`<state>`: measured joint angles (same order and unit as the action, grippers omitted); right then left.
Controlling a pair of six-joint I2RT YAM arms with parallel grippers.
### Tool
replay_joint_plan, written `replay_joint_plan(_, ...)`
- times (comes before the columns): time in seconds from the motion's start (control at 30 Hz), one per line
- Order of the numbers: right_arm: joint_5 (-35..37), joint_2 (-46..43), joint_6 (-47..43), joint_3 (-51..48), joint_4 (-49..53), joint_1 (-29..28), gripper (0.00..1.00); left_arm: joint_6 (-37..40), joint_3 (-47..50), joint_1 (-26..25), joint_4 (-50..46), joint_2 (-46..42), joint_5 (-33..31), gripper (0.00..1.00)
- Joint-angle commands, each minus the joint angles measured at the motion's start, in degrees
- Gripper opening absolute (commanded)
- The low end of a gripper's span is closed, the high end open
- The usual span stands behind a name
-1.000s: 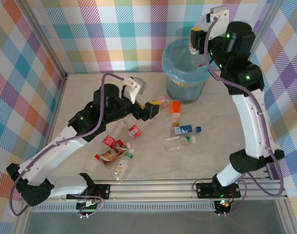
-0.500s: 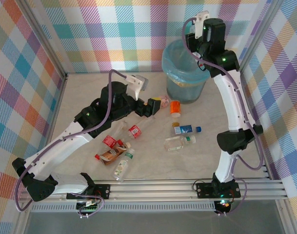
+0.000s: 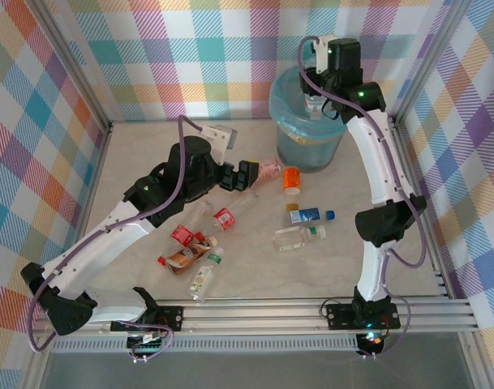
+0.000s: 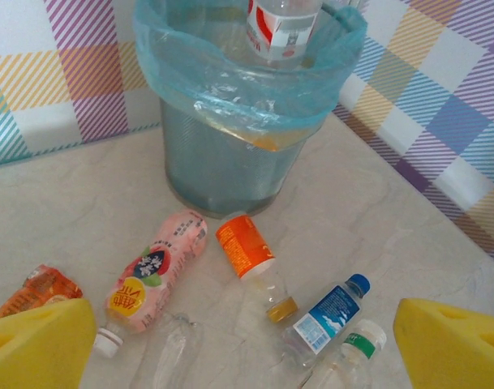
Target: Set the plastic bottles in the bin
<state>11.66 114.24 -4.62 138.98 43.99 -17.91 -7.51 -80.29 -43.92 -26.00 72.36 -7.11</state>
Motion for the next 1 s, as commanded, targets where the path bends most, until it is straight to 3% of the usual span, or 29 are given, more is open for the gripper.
replay_joint_plan(0.0,-6.2,1.6,4.6,0.8,0.3,0.1,0.51,-1.5,0.2,0.9,-1.9,0.3,-0.5,0.94)
replay_joint_plan(0.6,-12.7,10.1,8.7,-5.2,-6.0,0.6,0.57,-4.6,2.5,3.5,-6.9,-0.4,-1.4,0.95)
replay_joint_plan(0.97,-13.5,9.8,10.6,-4.5,-6.1,1.7,0.72,-5.4,2.8,4.4,-7.4,-0.2,-0.6,0.96)
